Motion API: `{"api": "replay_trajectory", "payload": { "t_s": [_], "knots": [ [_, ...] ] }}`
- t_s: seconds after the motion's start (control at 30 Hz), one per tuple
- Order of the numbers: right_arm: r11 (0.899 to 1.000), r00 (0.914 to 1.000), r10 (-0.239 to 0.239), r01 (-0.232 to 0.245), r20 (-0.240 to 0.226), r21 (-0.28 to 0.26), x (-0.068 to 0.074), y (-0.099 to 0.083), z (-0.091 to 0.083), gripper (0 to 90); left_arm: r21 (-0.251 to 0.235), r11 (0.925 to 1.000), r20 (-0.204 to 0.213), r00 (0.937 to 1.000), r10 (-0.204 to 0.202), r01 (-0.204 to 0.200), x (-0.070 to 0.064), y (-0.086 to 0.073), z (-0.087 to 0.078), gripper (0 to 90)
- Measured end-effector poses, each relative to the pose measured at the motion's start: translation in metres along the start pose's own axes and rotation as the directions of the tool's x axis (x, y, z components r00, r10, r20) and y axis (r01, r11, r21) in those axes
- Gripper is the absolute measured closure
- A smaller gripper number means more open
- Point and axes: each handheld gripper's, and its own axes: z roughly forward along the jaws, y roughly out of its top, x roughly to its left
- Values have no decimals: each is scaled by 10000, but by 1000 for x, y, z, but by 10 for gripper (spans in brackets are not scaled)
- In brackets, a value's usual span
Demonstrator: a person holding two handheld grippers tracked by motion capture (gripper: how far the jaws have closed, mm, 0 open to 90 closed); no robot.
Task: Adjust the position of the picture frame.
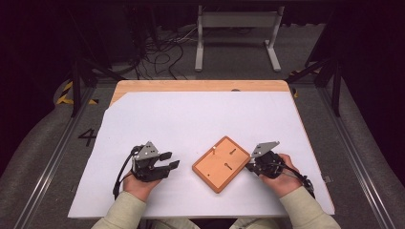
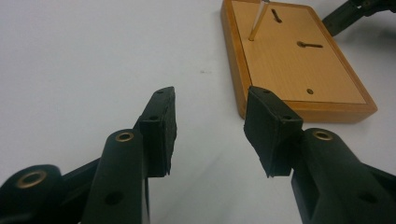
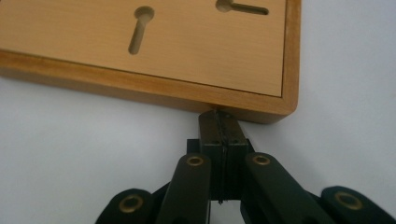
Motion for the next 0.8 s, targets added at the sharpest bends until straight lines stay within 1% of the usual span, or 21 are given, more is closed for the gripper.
{"api": "replay_trajectory", "payload": {
  "t_s": [0.03,0.2,0.23,0.3,0.33,0.4,0.43,0.5,0.53,0.57,0.6,0.63,0.67,0.7,0.73,0.8],
  "knots": [
    [10000,10000,59,-59,69,-17,-3,3,3,900,14,10000,-20,10000,50,-50,0,0,0,535],
    [9990,9987,374,-365,344,-258,-9,13,13,900,132,9999,-4,10000,59,-59,0,0,3,542],
    [9985,9981,426,-411,436,-366,-11,16,16,900,134,9998,17,9999,114,-114,0,1,4,543],
    [9970,9967,588,-558,555,-540,-14,20,21,900,194,9998,31,10000,16,-17,-1,1,5,549],
    [9959,9959,676,-637,607,-635,-15,22,23,900,206,9998,4,10000,76,-76,-1,1,5,554],
    [9945,9949,762,-711,656,-764,-17,24,26,900,266,9996,42,10000,47,-48,-2,1,7,563],
    [9935,9939,860,-803,691,-811,-18,25,26,900,277,9996,36,10000,83,-84,-2,2,9,582],
    [9928,9930,889,-819,781,-879,-18,24,25,900,359,9994,65,10000,21,-23,-1,2,10,620],
    [9917,9922,933,-852,829,-959,-18,22,21,900,444,9989,97,9999,-125,121,0,2,12,663],
    [9909,9918,968,-881,840,-1014,-19,21,19,900,580,9981,293,9993,-247,229,1,3,16,699],
    [9898,9913,982,-881,878,-1121,-19,20,16,900,655,9974,304,9991,-308,287,1,3,18,738],
    [9883,9905,1032,-918,908,-1222,-20,19,13,900,749,9967,345,9988,-340,313,1,4,21,771],
    [9864,9895,1108,-981,929,-1317,-20,18,10,900,843,9961,396,9988,-288,254,1,4,23,804],
    [9864,9895,1108,-981,929,-1317,-20,18,10,900,843,9961,396,9988,-288,254,1,4,23,825],
    [9855,9892,1135,-1003,922,-1369,-20,17,8,900,1004,9948,397,9990,-225,184,0,5,27,825],
    [9834,9884,1185,-1036,951,-1491,-19,15,3,900,1213,9922,453,9984,-338,281,-2,6,33,862]
  ]
}}
